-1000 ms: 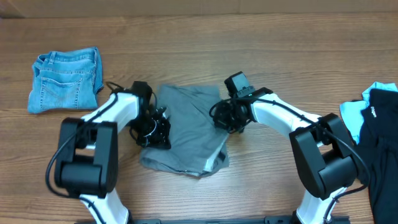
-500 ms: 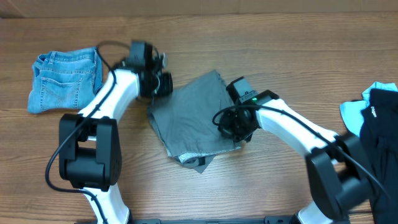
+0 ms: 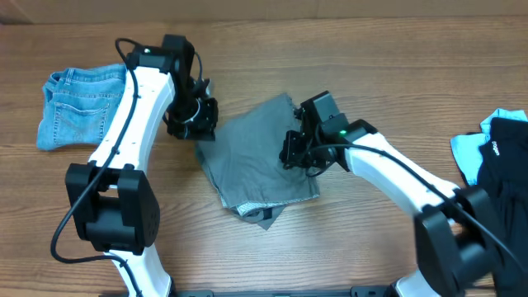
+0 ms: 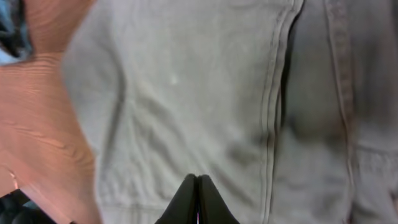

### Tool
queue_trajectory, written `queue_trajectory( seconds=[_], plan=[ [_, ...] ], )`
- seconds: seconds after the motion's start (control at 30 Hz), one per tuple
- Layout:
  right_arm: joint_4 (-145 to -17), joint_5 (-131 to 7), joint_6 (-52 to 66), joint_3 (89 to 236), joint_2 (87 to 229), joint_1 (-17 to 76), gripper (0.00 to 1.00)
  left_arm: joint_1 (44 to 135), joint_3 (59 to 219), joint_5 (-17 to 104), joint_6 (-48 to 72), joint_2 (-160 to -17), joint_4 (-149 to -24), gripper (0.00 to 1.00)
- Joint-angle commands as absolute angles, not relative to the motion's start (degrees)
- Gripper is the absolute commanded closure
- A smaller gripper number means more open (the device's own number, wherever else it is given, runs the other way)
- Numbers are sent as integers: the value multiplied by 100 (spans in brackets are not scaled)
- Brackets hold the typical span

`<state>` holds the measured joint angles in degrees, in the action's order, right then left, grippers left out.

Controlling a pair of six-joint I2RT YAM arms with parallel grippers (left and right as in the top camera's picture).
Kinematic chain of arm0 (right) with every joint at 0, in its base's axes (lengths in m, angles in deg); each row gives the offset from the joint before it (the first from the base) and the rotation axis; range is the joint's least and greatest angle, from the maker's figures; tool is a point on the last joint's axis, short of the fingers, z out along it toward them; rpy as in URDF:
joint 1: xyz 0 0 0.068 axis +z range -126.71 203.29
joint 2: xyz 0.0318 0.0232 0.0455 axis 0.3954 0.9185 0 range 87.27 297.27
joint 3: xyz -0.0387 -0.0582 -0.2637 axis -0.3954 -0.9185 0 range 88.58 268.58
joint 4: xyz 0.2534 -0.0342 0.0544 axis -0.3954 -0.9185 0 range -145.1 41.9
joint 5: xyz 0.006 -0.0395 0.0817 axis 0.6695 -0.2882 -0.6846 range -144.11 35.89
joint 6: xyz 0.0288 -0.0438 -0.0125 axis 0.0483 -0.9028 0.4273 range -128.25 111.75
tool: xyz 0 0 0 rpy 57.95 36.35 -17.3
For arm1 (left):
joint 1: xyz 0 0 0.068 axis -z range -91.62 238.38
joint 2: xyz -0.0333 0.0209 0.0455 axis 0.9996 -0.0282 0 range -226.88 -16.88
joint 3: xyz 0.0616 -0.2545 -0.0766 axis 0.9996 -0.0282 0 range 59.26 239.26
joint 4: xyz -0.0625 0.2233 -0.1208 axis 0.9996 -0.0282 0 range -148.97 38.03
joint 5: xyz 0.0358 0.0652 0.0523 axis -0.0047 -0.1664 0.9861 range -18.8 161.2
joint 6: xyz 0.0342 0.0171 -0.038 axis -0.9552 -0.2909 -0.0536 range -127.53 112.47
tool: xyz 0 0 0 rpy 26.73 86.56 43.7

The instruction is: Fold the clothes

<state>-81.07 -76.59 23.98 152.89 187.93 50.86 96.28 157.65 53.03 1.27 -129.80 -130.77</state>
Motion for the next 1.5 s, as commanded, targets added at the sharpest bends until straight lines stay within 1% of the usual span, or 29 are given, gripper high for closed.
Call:
queue_trajectory(
  seconds=[0.0, 0.1, 0.17, 0.27, 0.37, 0.5, 0.57, 0.63, 0.73, 0.83, 0.93, 1.0, 1.1, 1.13, 1.17, 1.2, 1.23, 1.27, 1.3, 1.4, 1.47],
  plan=[
    [-8070, -7528, 2586, 15267, 19300, 5080, 96, 9711, 15009, 5336, -26, -12969, -12769, 94],
    [-8260, -7366, 3047, 15267, 19633, 5019, 96, 9823, 13997, 5152, 90, -12969, -11949, 94],
    [-8545, -7366, 3423, 15267, 19744, 5019, 96, 9884, 13363, 4874, 88, -12969, -11206, 94],
    [-9073, -7373, 4053, 15267, 19753, 5124, 96, 9906, 12659, 4866, 210, -12969, -9906, 92],
    [-9242, -7432, 4293, 15267, 19690, 5408, 96, 9849, 12498, 4855, 457, -12969, -8916, 93],
    [-9196, -7307, 4302, 15287, 19556, 5889, 96, 9696, 12937, 4374, 499, -12969, -8345, 93],
    [-9240, -7060, 4282, 15328, 19462, 6024, 96, 9596, 13359, 4105, 494, -12969, -8430, 91],
    [-9272, -6905, 4238, 15370, 19340, 6059, 96, 9502, 13859, 3945, 488, -12969, -8802, 88],
    [-9196, -6918, 3635, 15444, 19132, 6024, 96, 9397, 14679, 3919, 258, -12969, -9818, 82],
    [-9170, -6968, 3032, 15484, 18999, 5963, 96, 9353, 15313, 3959, -127, -12969, -10896, 82],
    [-9200, -6951, 2918, 15481, 18988, 5908, 96, 9342, 15601, 4350, -332, -12967, -11759, 82],
    [-9218, -6951, 2925, 15464, 18988, 5827, 96, 9342, 15588, 4879, -330, -12969, -12234, 78],
    [-9257, -6815, 3213, 15427, 18994, 5683, 95, 9342, 15317, 5270, -330, -12969, -12369, 66],
    [-9248, -6774, 3316, 15392, 18994, 5617, 95, 9342, 15195, 5274, -328, -12969, -12321, 59],
    [-9229, -6761, 3382, 15350, 18994, 5563, 95, 9336, 15009, 5268, -328, -12969, -12183, 50],
    [-9181, -6767, 3392, 15296, 18999, 5508, 95, 9320, 14839, 5235, -328, -12969, -12032, 37],
    [-9150, -6765, 3399, 15243, 19003, 5467, 94, 9294, 14657, 5161, -328, -12969, -11847, 27],
    [-9124, -6765, 3397, 15202, 19008, 5440, 94, 9274, 14498, 5036, -332, -12969, -11661, 11],
    [-9084, -6767, 3397, 15158, 19016, 5425, 94, 9246, 14292, 4881, -336, -12969, -11412, 0],
    [-8955, -6767, 3397, 15068, 19016, 5423, 94, 9209, 13715, 4254, -625, -12973, -10682, 0],
    [-8925, -6767, 3399, 15066, 19016, 5423, 94, 9215, 13435, 4140, -629, -12995, -10411, 0]
  ],
)
